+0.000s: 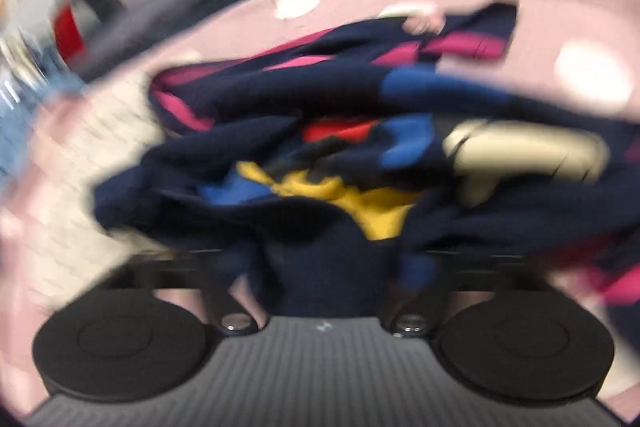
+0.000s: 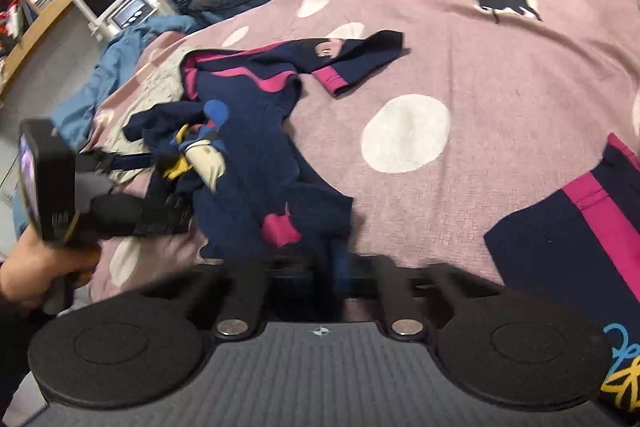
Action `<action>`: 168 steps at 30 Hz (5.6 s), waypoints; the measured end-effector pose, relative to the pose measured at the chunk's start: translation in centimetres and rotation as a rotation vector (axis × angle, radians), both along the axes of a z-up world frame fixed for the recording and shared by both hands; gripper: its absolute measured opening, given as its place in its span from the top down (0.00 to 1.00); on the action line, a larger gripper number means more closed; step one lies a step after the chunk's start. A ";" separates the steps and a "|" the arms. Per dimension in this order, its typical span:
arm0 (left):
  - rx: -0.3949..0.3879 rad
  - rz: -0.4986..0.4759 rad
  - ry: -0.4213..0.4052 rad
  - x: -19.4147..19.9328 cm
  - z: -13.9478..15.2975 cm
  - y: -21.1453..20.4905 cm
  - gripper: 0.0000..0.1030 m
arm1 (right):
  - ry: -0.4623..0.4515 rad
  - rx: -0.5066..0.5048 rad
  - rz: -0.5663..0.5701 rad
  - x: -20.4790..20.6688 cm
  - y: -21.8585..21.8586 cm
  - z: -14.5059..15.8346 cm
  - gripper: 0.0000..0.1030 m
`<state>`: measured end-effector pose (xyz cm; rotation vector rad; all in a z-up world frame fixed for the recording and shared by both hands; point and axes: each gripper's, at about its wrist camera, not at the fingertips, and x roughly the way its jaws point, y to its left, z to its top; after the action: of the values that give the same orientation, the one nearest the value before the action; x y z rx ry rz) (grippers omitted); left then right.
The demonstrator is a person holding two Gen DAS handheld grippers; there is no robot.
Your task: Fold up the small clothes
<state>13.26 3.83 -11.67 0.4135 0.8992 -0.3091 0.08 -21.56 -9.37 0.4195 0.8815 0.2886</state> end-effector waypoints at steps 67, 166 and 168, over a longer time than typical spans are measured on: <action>-0.314 0.052 0.386 -15.0 6.8 11.5 0.92 | 0.197 -0.137 0.369 -13.7 -2.2 7.3 0.99; -0.370 -0.042 0.393 -10.7 5.0 2.4 0.78 | -0.304 -0.394 0.684 -7.5 15.9 1.7 0.95; -0.380 -0.050 0.383 -10.9 5.5 2.4 0.71 | -0.297 -0.369 0.620 -8.7 12.9 3.8 0.95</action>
<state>2.34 6.24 -6.16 0.0216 1.1758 -0.6065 -8.64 -8.63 -5.61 -0.2496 0.7324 0.7229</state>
